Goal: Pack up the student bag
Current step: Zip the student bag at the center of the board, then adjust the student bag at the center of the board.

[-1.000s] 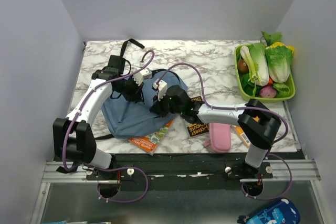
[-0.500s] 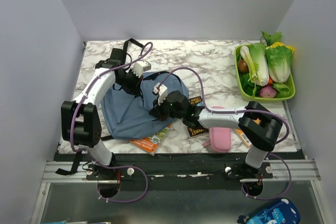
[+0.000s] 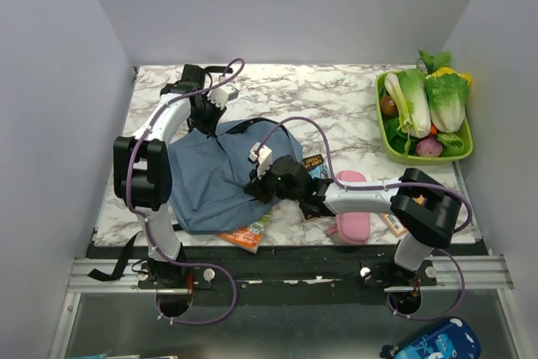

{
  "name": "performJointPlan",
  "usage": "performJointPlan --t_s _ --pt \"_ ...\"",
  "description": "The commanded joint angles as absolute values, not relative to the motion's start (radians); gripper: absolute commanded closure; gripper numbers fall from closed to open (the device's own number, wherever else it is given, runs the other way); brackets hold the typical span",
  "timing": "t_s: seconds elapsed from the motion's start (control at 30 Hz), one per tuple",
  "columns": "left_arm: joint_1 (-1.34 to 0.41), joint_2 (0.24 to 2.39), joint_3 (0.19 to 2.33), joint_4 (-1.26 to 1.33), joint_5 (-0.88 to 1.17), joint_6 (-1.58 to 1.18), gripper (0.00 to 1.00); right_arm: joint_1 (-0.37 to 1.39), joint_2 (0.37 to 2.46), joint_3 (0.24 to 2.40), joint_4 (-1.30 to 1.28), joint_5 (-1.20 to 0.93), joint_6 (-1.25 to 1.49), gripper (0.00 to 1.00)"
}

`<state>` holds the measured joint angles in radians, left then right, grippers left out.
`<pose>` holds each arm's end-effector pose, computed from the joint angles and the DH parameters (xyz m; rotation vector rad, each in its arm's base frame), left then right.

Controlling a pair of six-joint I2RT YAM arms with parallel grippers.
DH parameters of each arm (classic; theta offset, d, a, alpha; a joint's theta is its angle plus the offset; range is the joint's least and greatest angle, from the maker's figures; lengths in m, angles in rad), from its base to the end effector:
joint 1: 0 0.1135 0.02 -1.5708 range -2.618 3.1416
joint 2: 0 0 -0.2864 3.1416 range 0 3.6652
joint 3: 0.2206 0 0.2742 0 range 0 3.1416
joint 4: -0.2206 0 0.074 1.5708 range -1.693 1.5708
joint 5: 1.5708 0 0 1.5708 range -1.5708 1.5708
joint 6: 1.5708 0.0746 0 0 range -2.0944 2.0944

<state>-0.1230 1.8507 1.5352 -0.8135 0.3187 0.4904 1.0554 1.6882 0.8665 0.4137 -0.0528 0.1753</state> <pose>0.4279 -0.0765 0.2318 0.8863 2.4835 -0.3083 0.2016 0.3639 0.1839 -0.9183 1.8657 0.8335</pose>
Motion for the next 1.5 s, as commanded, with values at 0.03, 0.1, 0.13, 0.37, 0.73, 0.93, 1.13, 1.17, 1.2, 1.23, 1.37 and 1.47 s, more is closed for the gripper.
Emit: performJointPlan --t_s 0.03,0.1,0.13,0.37,0.73,0.93,1.13,1.17,1.2,1.23,1.37,1.47 --pt "-0.095 1.945 1.634 -0.686 0.155 0.443 1.0 1.094 1.661 0.85 0.321 -0.081 0.189 0.98" --pt "-0.095 1.956 1.661 -0.706 0.201 0.414 0.96 1.094 1.655 0.883 0.295 -0.052 0.209 0.81" --pt "-0.095 1.954 1.667 -0.727 0.216 0.404 0.76 1.092 1.648 0.897 0.285 -0.032 0.215 0.75" --pt "-0.06 1.731 1.586 -0.848 0.35 0.38 0.12 0.904 1.577 1.029 0.173 0.026 0.198 0.38" --pt "0.231 1.569 1.203 -0.959 0.33 0.483 0.01 0.664 1.882 1.437 -0.206 0.135 0.091 0.28" --pt "0.235 1.572 1.086 -0.943 0.388 0.466 0.01 0.652 1.968 1.473 -0.267 0.098 0.083 0.28" --pt "0.235 1.686 1.156 -0.887 0.408 0.396 0.62 0.646 1.971 1.451 -0.267 0.018 0.133 0.45" --pt "0.232 1.719 1.182 -0.881 0.399 0.384 0.74 0.646 1.959 1.436 -0.267 0.014 0.144 0.57" --pt "0.23 1.736 1.257 -0.879 0.397 0.368 0.84 0.646 1.945 1.424 -0.25 0.009 0.15 0.63" --pt "0.227 1.753 1.303 -0.89 0.397 0.356 0.99 0.646 1.924 1.405 -0.236 0.008 0.153 0.69" --pt "0.206 1.85 1.57 -0.925 0.405 0.278 1.0 0.646 1.781 1.344 -0.192 0.005 0.184 0.93" --pt "0.158 1.928 1.813 -0.969 0.402 0.25 1.0 0.646 1.711 1.315 -0.19 -0.052 0.212 0.96"
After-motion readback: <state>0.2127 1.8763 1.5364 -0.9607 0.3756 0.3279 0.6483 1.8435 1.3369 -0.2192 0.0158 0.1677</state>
